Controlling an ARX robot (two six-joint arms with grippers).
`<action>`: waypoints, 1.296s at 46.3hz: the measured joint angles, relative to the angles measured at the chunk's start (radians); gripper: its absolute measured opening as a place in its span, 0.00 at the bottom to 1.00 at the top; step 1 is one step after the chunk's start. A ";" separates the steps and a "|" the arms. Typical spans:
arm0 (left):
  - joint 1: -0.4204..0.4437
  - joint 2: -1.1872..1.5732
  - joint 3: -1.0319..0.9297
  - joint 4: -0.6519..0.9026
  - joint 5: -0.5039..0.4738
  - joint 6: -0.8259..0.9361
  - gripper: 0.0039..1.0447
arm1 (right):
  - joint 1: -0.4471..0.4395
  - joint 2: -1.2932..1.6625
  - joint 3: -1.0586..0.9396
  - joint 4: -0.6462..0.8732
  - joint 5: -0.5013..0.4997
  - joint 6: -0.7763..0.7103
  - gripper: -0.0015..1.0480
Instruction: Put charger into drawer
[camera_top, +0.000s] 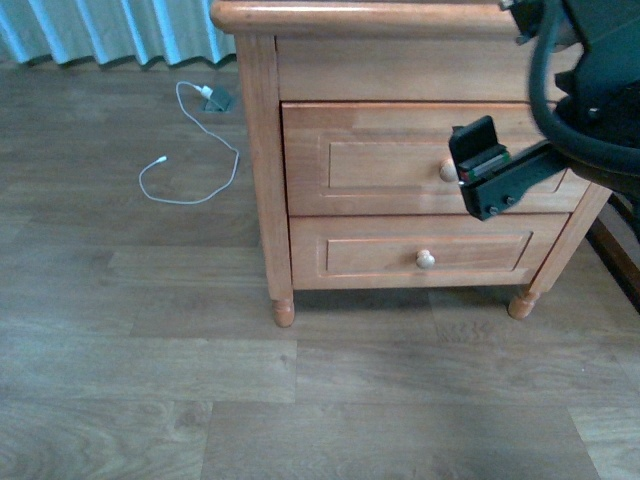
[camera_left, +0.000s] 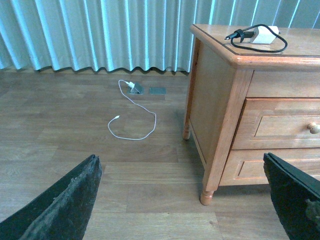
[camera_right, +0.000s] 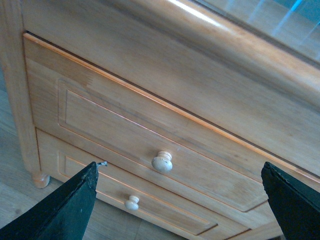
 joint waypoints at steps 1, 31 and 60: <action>0.000 0.000 0.000 0.000 0.000 0.000 0.94 | 0.000 0.042 0.029 0.012 0.002 0.000 0.92; 0.000 0.000 0.000 0.000 0.000 0.000 0.94 | -0.032 0.565 0.427 0.103 0.131 0.060 0.92; 0.000 0.000 0.000 0.000 0.000 0.000 0.94 | 0.000 0.565 0.432 0.108 0.144 0.105 0.92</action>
